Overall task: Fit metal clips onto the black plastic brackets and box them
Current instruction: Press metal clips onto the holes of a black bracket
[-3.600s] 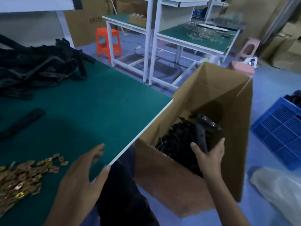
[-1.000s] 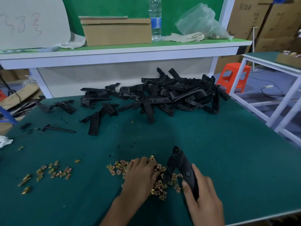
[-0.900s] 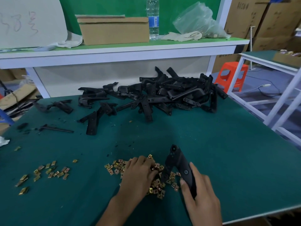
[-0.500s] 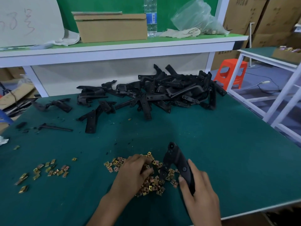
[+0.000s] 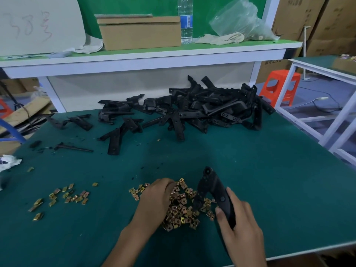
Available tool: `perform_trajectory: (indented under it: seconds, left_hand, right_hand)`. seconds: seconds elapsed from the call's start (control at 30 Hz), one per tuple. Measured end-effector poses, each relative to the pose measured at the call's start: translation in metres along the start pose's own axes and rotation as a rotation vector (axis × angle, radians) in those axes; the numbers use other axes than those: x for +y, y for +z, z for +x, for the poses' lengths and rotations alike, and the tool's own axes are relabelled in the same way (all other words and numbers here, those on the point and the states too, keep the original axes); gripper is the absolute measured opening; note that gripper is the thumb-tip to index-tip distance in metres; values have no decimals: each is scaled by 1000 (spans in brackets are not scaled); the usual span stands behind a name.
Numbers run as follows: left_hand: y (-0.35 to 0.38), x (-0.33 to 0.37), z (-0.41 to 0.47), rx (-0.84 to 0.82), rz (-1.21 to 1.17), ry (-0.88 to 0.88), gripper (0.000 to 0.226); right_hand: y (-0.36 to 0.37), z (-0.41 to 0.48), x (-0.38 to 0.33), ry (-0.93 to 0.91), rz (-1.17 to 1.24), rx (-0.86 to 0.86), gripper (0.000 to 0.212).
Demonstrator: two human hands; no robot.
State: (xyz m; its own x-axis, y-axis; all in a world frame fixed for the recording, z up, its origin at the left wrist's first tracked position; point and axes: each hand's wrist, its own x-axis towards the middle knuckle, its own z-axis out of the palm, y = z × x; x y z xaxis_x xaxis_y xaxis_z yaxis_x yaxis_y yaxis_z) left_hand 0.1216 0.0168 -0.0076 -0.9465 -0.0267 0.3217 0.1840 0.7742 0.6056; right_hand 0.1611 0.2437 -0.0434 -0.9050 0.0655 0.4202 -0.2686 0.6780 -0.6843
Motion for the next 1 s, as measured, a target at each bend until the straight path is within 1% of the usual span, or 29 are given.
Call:
perform_trajectory:
  seconds: [0.1, 0.27, 0.37, 0.5, 0.53, 0.6, 0.67, 0.77, 1.0]
  left_hand:
    - [-6, 3, -4, -46, -167, -130, 19]
    - [-11, 4, -3, -147, -413, -406, 31]
    - [-13, 6, -4, -153, -658, -545, 29]
    - [-17, 12, -7, -135, -1023, -625, 13]
    - [-19, 13, -7, -132, -1093, -633, 13]
    - [-21, 16, -6, -137, -1184, -629, 20]
    - [-24, 20, -6, -147, -1184, -584, 21]
    - [-26, 26, -6, -142, -1098, -528, 17]
    - [-22, 41, -16, -113, -979, -467, 14]
  right_hand:
    - [-1, 2, -5, -17, 56, -20, 57]
    - [8, 6, -13, 24, 168, -32, 58]
    - [14, 5, -17, 62, 212, -55, 59]
    - [13, 2, -11, 103, 196, -33, 57]
    - [13, 3, -10, 112, 189, -32, 59]
    - [12, 3, -9, 123, 185, -40, 62]
    - [12, 3, -11, 125, 185, -51, 61]
    - [11, 1, -12, 121, 189, -53, 57]
    - [11, 1, -12, 117, 159, -63, 57]
